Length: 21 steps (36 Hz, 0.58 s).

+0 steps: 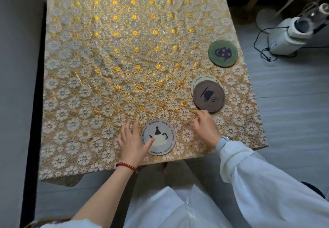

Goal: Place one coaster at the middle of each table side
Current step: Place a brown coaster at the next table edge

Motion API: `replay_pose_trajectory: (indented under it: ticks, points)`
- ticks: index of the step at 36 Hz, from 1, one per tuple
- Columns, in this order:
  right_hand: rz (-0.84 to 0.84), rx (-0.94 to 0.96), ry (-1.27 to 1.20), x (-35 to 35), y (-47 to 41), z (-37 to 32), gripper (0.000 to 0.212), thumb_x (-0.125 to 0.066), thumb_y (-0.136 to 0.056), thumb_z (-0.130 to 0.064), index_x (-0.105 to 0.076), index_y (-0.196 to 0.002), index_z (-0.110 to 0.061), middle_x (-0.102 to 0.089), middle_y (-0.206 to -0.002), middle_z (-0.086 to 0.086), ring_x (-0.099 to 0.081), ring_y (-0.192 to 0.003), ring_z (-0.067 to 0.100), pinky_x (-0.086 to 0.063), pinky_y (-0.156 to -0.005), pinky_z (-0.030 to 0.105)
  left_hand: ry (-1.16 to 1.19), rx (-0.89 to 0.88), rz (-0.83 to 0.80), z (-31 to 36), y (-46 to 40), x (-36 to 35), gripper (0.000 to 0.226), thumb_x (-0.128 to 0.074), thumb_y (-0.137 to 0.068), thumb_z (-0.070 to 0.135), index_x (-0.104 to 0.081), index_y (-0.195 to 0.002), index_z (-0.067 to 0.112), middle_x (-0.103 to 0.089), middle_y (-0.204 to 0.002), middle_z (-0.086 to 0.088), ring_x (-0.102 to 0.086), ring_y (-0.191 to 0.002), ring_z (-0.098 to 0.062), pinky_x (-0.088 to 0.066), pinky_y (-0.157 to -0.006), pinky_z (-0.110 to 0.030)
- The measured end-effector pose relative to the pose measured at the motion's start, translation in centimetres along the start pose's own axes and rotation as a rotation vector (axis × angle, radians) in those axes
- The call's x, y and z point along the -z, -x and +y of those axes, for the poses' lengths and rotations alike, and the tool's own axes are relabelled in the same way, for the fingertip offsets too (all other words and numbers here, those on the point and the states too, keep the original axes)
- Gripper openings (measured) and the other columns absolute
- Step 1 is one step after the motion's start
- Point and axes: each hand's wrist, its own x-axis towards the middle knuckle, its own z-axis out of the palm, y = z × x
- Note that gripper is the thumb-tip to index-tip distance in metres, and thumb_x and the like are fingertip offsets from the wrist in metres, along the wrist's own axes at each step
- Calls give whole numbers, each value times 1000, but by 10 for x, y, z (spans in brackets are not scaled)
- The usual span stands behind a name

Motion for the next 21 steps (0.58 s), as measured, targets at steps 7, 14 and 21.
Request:
replay_pose_trajectory:
  ticks: [7, 14, 21]
  points:
    - [103, -88, 148, 53, -51, 31, 45, -45, -88, -14, -34, -132, -9, -38, -134, 17, -34, -124, 29, -32, -104, 42, -54, -131, -24, 58, -63, 4, 77, -57, -77, 51, -17, -138, 28, -7, -153, -10, -3, -141, -29, -2, -111, -54]
    - [13, -25, 318, 73, -90, 45, 72, -57, -83, -28, -13, -139, -19, -16, -152, 7, -13, -139, 26, -17, -113, 50, -204, -143, -150, 91, -102, -9, 88, -52, -75, 62, -1, -141, 34, 14, -154, -7, 12, -140, -32, 3, -107, -60]
    - [120, 31, 438, 66, -96, 36, 69, -63, -77, -22, -24, -133, -14, -36, -136, 11, -32, -126, 29, -26, -107, 47, -237, -137, -209, 83, -103, -16, 94, -45, -73, 69, 16, -138, 38, 30, -148, -3, 26, -136, -29, 11, -106, -57]
